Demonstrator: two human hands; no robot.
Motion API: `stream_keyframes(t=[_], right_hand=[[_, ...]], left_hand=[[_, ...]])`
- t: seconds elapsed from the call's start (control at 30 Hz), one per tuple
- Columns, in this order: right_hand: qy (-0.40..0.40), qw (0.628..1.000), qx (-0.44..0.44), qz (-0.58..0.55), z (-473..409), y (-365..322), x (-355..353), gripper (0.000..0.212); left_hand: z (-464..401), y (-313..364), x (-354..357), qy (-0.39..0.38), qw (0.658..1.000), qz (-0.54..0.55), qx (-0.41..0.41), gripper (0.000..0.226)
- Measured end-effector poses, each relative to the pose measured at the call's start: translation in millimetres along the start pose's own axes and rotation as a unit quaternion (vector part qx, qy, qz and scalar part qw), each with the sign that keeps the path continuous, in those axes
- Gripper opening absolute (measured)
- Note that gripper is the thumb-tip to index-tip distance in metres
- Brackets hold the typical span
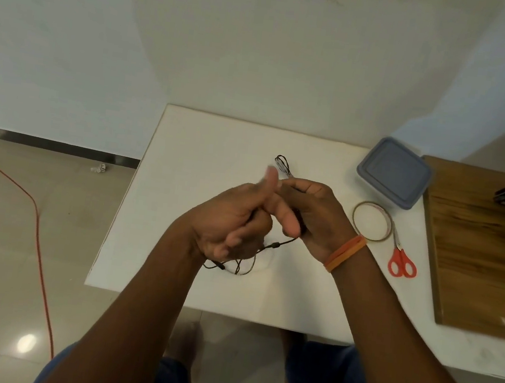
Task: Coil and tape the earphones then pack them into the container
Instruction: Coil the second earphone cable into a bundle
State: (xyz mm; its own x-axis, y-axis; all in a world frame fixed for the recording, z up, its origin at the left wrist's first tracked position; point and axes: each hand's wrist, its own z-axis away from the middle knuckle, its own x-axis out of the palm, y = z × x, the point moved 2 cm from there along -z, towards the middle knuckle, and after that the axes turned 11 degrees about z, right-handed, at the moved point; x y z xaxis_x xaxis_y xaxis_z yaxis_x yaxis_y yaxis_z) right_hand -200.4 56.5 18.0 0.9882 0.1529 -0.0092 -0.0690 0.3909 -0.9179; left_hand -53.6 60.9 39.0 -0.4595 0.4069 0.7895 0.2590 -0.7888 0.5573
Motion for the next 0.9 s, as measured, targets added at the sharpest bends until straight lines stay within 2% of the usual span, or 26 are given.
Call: stream_keyframes(t=[0.07,0.2,0.3,0.37,0.43,0.53,0.6,0.67,0.77,0.83,0.9], right_hand=[[-0.018,0.999,0.027,0.0,0,3,0,0.018],[-0.039,0.998,0.049,0.001,0,4,-1,0.02],[-0.037,0.998,0.041,0.008,-1,4,0,0.025],[-0.042,0.998,0.051,-0.022,-2,2,0,0.023],[-0.037,0.995,0.068,-0.065,-1,0,-3,0.016],[-0.013,0.996,0.061,-0.058,-1,-1,-11,0.006],[0.008,0.999,0.044,-0.007,-2,0,-17,0.011],[0.03,0.998,0.03,0.051,-3,2,-18,0.016],[0.049,0.992,-0.034,0.111,-3,2,-9,0.018],[0.035,0.993,-0.089,0.064,-2,0,1,0.023],[0.008,0.992,-0.124,0.008,-2,-1,7,0.02]], left_hand=[[0,4,-4,-0.02,0.996,0.081,0.017,0.068],[2,8,-19,-0.001,0.984,0.174,0.035,0.071],[2,7,-23,-0.01,0.98,0.199,0.015,0.068],[2,8,-23,0.011,0.984,0.179,0.009,0.067],[3,9,-24,0.078,0.987,0.138,0.015,0.066],[6,10,-25,0.246,0.967,-0.051,0.043,0.06],[6,9,-25,0.283,0.949,-0.124,0.056,0.059],[3,7,-23,0.247,0.964,-0.082,0.055,0.059],[-1,5,-21,0.087,0.993,0.083,-0.003,0.061],[-2,3,-20,-0.055,0.981,0.183,-0.029,0.061],[-3,0,-18,-0.146,0.952,0.267,-0.043,0.064]])
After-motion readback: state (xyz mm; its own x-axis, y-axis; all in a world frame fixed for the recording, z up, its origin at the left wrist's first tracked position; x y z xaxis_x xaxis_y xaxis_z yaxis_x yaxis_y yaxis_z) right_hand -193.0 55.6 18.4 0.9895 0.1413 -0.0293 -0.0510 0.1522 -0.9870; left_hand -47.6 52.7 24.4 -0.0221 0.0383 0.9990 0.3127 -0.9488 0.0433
